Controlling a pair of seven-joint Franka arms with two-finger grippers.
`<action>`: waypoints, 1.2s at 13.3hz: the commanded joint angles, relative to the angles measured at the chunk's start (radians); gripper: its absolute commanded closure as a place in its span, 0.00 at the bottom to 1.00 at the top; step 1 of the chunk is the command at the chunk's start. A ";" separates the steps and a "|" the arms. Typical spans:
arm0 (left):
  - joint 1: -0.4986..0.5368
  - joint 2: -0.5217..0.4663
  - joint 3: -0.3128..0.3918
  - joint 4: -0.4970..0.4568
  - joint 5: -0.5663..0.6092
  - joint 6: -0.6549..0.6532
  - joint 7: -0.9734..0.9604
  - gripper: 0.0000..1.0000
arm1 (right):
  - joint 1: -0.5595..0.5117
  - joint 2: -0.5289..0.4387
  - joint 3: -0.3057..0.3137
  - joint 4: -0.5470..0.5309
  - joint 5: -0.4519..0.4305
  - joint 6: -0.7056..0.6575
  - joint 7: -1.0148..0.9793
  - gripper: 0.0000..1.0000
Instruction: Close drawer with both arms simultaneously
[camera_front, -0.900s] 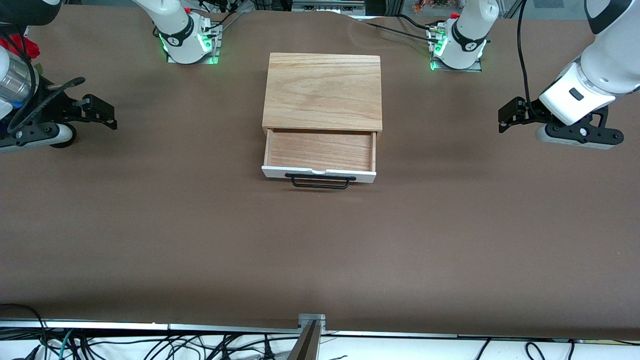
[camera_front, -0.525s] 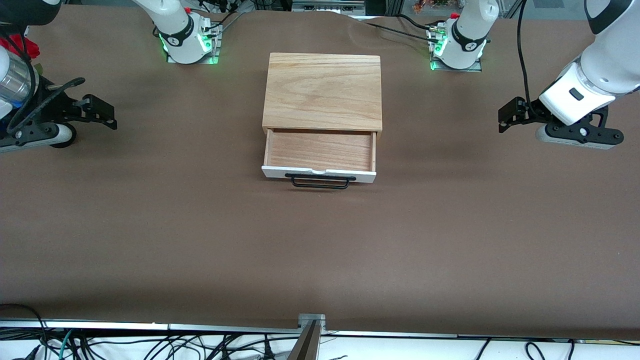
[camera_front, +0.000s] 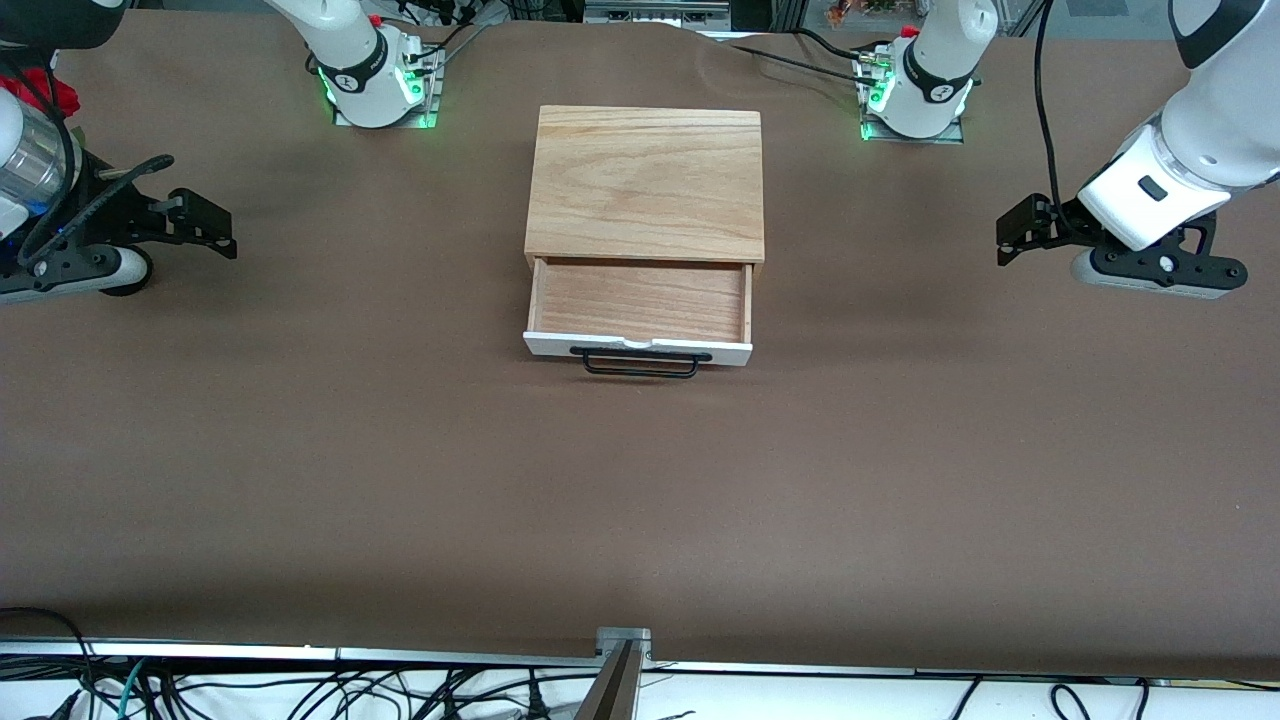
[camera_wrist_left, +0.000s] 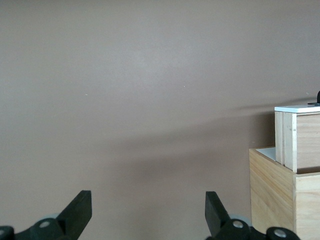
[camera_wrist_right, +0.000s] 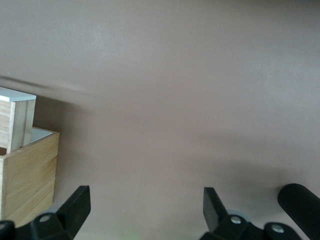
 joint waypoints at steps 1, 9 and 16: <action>0.003 -0.009 -0.011 -0.001 0.024 -0.008 -0.006 0.00 | -0.008 -0.017 0.011 -0.009 -0.001 -0.012 0.014 0.00; 0.002 -0.002 -0.009 0.015 0.027 -0.008 -0.006 0.00 | -0.005 -0.016 0.019 -0.012 0.005 -0.023 0.016 0.00; -0.001 0.000 -0.009 0.016 0.027 -0.008 -0.006 0.00 | -0.005 -0.022 0.019 -0.009 0.016 -0.026 0.016 0.00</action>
